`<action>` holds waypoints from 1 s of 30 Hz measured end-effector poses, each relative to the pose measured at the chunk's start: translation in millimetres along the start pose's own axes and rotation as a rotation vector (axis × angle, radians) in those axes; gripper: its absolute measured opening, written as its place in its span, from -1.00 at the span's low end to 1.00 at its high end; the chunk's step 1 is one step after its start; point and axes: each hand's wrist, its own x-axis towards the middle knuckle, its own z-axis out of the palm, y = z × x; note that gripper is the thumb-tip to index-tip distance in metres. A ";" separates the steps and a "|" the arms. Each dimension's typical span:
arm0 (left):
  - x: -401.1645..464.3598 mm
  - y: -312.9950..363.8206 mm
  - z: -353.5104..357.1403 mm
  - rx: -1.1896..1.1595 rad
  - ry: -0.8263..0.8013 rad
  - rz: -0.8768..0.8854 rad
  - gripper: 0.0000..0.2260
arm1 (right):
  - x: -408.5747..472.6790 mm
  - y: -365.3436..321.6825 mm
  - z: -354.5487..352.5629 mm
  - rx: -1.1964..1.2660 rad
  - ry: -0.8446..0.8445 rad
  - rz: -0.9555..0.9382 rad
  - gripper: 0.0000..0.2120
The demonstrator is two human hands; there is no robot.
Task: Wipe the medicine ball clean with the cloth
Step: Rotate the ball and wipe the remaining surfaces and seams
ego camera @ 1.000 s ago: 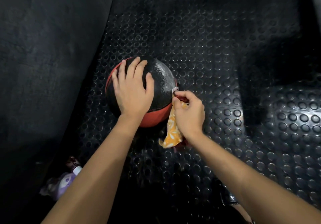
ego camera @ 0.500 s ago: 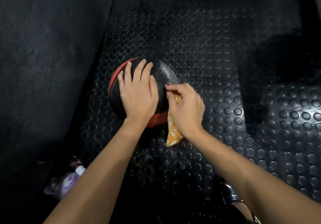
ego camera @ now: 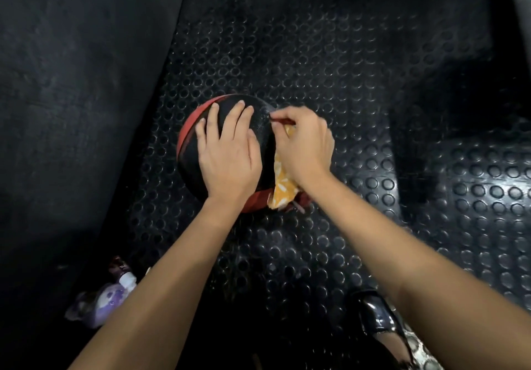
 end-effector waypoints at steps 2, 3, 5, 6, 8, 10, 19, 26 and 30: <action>3.7 -1.4 -0.7 -0.003 -0.004 0.001 -0.62 | -21.8 3.9 -4.3 0.012 -0.025 -0.038 -0.83; 4.5 -2.4 -1.6 -0.006 -0.007 0.004 -0.62 | -32.9 5.5 -6.5 0.015 -0.039 -0.063 -0.84; 2.0 -2.2 -3.1 0.002 -0.006 0.030 -0.62 | -33.1 4.1 -8.3 -0.002 -0.049 -0.088 -0.84; -0.1 -1.3 -3.7 0.006 -0.005 0.045 -0.62 | -21.6 1.4 -7.2 -0.027 -0.041 -0.085 -0.84; -4.0 0.1 -3.7 0.004 -0.005 0.062 -0.62 | 4.8 -8.4 -6.2 -0.070 -0.049 -0.083 -0.85; -5.4 0.0 -4.0 -0.001 0.001 0.064 -0.62 | 13.1 -12.7 -5.2 -0.059 -0.064 -0.076 -0.85; -6.1 2.1 -4.4 -0.029 0.005 0.068 -0.62 | 4.8 -14.7 -8.3 -0.129 -0.095 -0.117 -0.83; -6.1 -7.6 -8.2 -0.049 -0.003 0.056 -0.61 | -35.5 -3.8 -13.0 -0.085 -0.119 -0.128 -0.83; -14.8 -3.0 -7.3 -0.023 -0.007 0.069 -0.61 | 10.2 -9.4 -7.0 -0.098 -0.081 -0.008 -0.84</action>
